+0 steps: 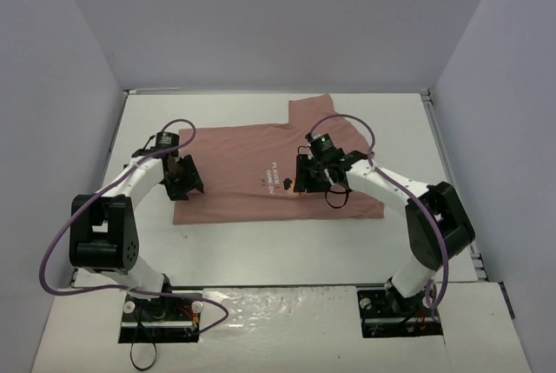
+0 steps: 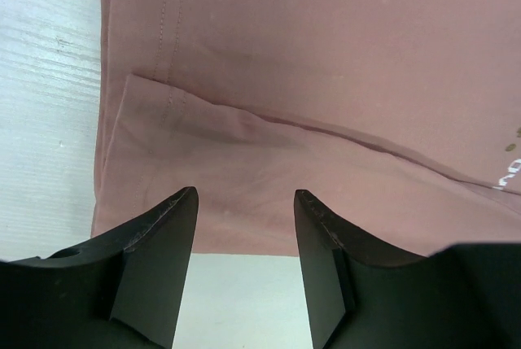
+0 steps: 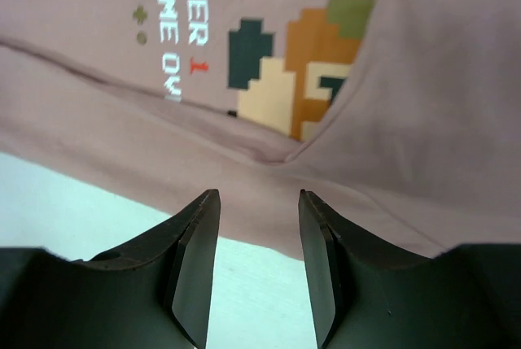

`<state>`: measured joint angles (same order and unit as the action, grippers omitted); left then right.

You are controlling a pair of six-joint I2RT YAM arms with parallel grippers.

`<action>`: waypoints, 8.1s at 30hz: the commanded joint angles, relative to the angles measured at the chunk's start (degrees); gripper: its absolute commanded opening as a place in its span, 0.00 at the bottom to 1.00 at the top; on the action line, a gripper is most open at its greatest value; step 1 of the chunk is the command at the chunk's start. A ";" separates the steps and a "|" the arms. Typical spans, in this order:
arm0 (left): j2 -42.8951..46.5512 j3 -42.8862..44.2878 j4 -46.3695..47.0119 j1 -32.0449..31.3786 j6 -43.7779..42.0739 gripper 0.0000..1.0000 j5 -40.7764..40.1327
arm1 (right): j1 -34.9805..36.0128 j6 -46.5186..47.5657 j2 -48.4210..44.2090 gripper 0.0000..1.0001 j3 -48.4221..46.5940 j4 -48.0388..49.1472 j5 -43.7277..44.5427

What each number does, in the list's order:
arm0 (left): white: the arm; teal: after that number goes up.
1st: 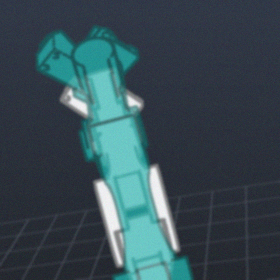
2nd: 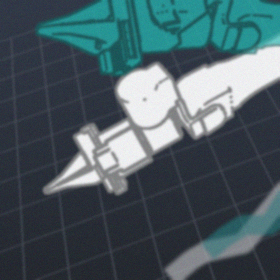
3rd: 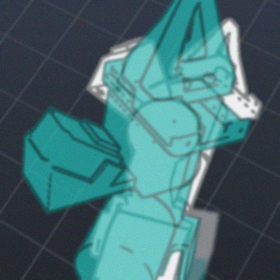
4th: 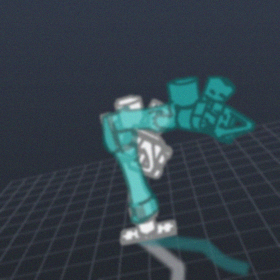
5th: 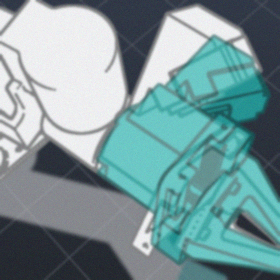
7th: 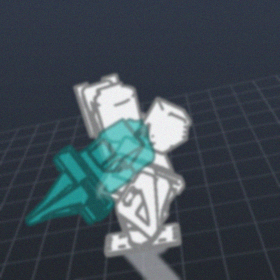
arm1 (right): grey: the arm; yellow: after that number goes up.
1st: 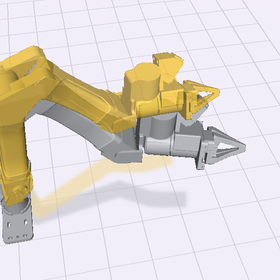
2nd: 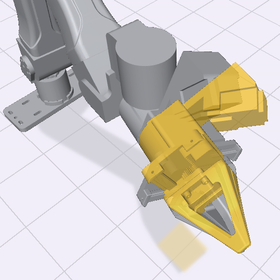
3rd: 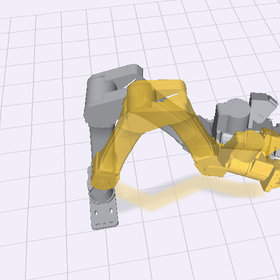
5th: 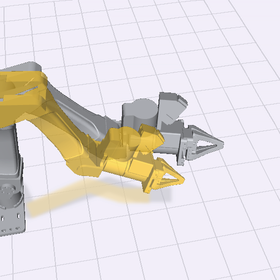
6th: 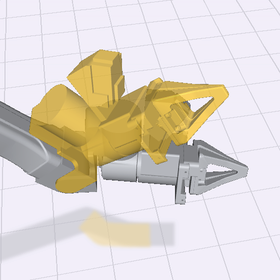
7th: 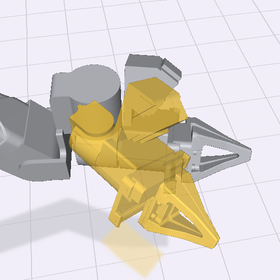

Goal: Fold and stack the t-shirts

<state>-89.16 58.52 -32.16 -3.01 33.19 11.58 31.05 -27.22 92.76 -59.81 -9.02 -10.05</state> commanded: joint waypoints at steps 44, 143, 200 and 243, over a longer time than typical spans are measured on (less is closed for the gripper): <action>-4.92 -4.12 -3.08 0.06 -0.69 0.48 -4.78 | -9.34 -0.26 1.67 0.47 11.81 -2.07 20.25; -35.12 45.10 -8.79 3.62 -26.42 0.00 -3.85 | -21.57 23.13 35.92 0.41 -48.65 -6.53 4.74; -32.58 53.46 -8.94 6.99 -24.54 0.00 1.21 | -23.88 37.64 34.56 0.00 -60.28 -1.79 -2.60; -15.74 32.01 -2.73 9.73 -17.67 0.00 -0.50 | -22.63 31.14 -3.16 0.00 -15.34 7.17 4.79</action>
<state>-108.01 88.32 -36.50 7.14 15.20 10.61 8.03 4.49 93.25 -74.06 -4.80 -7.34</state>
